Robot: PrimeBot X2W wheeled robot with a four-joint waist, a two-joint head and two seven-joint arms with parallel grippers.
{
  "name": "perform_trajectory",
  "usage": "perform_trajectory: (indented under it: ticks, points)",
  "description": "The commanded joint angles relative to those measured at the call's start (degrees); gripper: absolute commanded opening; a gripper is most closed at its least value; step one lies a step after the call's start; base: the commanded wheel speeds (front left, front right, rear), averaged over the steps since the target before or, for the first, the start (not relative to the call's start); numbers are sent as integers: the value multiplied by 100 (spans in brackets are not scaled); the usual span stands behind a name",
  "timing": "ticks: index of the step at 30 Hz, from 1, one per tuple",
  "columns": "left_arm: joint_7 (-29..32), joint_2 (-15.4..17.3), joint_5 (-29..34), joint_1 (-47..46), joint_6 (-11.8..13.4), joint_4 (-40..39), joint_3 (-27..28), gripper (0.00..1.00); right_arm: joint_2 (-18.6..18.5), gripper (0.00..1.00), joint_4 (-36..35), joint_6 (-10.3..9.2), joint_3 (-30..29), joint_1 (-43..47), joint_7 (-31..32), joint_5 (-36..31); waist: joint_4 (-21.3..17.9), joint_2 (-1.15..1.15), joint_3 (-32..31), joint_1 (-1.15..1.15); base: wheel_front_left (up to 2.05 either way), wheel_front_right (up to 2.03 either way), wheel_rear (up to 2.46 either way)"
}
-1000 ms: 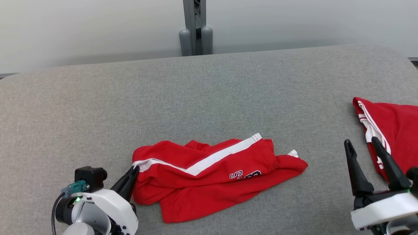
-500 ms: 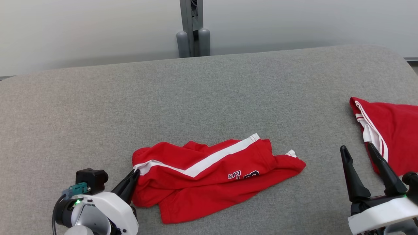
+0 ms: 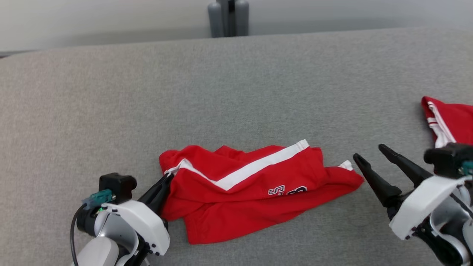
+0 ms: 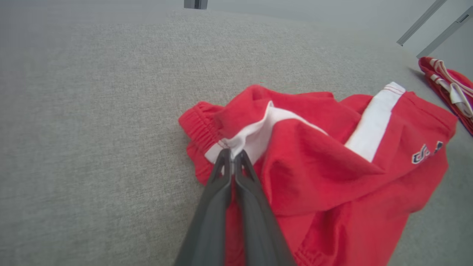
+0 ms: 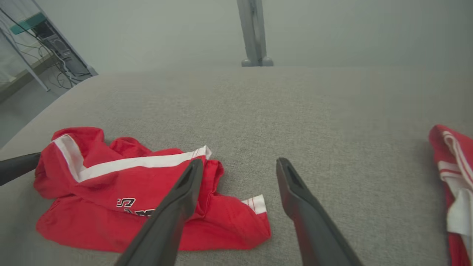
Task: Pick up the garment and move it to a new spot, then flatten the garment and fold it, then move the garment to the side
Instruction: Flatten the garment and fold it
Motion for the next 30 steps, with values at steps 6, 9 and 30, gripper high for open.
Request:
perform_trajectory:
  ticks: [6, 9, 30]
  points:
    - [-113, -166, 104, -464, -185, 188, -192, 0, -815, 100, 211, 7, 948, -978, 409, 584, 451, 0, 571, 0, 0, 0, 0]
    - [-176, -279, 144, -650, -251, 314, -311, 0, -1079, 100, 334, 4, 1355, -1371, 508, 759, 591, 0, 700, 0, 0, 0, 0]
    - [-827, -476, 46, -1249, -397, 1003, -438, 0, -1827, 0, 461, 4, 2441, -2298, -273, 1319, 771, 0, 905, 0, 0, 0, 0]
